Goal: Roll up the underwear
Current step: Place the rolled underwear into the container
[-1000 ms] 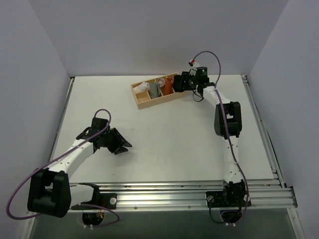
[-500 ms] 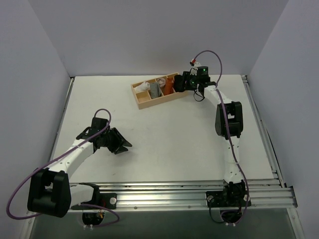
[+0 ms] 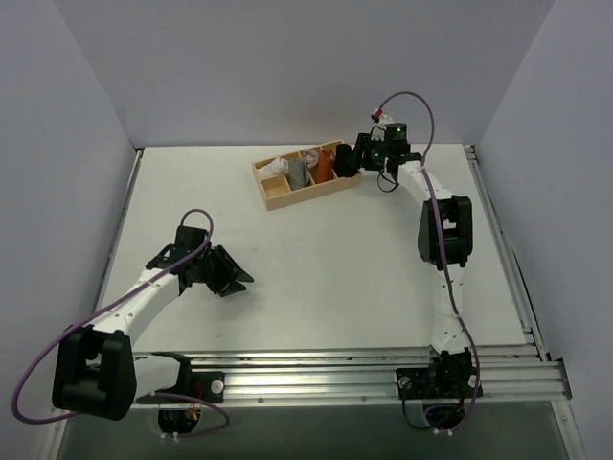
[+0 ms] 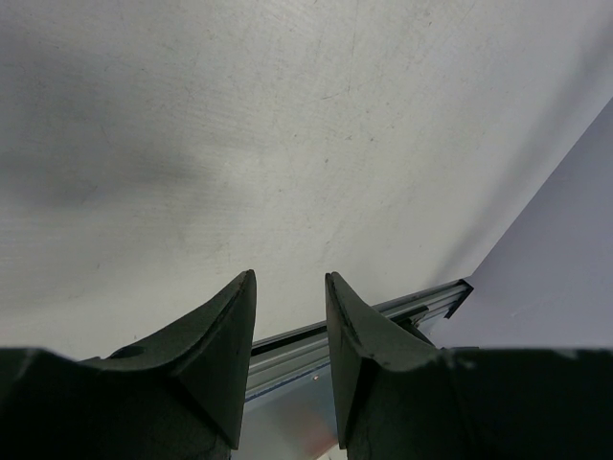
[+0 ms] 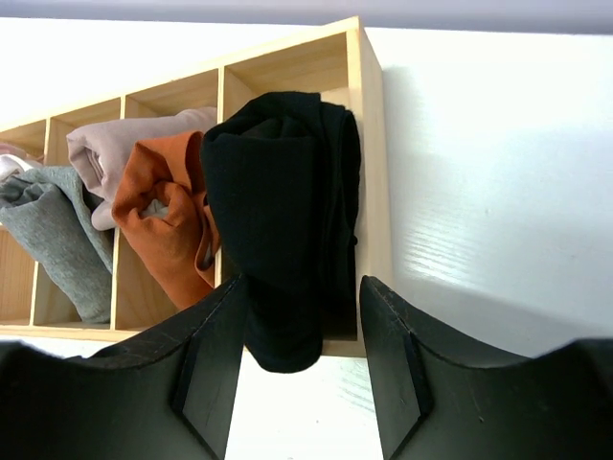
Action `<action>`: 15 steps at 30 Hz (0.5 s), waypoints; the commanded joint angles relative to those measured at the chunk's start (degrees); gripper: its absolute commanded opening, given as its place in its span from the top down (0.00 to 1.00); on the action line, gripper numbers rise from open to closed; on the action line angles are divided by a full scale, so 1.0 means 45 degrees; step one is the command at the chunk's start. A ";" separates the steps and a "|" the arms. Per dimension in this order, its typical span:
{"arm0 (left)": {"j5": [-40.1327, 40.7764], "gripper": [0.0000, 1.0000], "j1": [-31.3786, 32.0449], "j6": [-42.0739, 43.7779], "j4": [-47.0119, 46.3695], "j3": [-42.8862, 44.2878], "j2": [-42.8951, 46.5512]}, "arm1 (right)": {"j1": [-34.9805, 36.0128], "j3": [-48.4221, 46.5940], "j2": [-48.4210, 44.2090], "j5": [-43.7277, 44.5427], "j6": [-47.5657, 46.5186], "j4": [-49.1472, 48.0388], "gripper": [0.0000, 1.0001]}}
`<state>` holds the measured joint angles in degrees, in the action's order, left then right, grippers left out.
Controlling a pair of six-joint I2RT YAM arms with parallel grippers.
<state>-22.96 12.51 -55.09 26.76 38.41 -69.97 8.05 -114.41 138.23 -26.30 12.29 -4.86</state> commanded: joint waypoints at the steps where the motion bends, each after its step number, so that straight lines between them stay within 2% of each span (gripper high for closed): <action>1: -0.0151 0.57 -0.0085 0.0016 -0.0283 0.0311 0.0374 | -0.0130 -0.0064 -0.1187 0.0201 -0.0290 0.0240 0.55; 7: -0.0171 0.57 -0.0105 -0.0004 -0.0225 0.0233 0.0549 | -0.0169 0.0443 -0.1811 0.0085 -0.0272 0.0182 0.63; 9: -0.0171 0.57 -0.0105 -0.0042 -0.0206 0.0195 0.0589 | -0.0149 0.0522 -0.1948 -0.0052 -0.0213 0.0240 0.73; 10: -0.0171 0.57 -0.0105 -0.0062 -0.0225 0.0175 0.0628 | -0.0111 0.0619 -0.1988 -0.0130 -0.0174 0.0280 0.88; 12: -0.0191 0.57 -0.0105 -0.0101 -0.0264 0.0116 0.0667 | -0.0071 0.0775 -0.2046 -0.0228 -0.0115 0.0358 0.99; 15: -0.0210 0.57 -0.0105 -0.0121 -0.0245 0.0057 0.0745 | 0.0085 0.1322 -0.2105 -0.0053 -0.0037 0.0339 1.00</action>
<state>-23.03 12.51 -55.20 26.76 38.39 -68.29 7.88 -110.45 132.55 -26.06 11.99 -3.70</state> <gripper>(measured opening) 0.431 0.002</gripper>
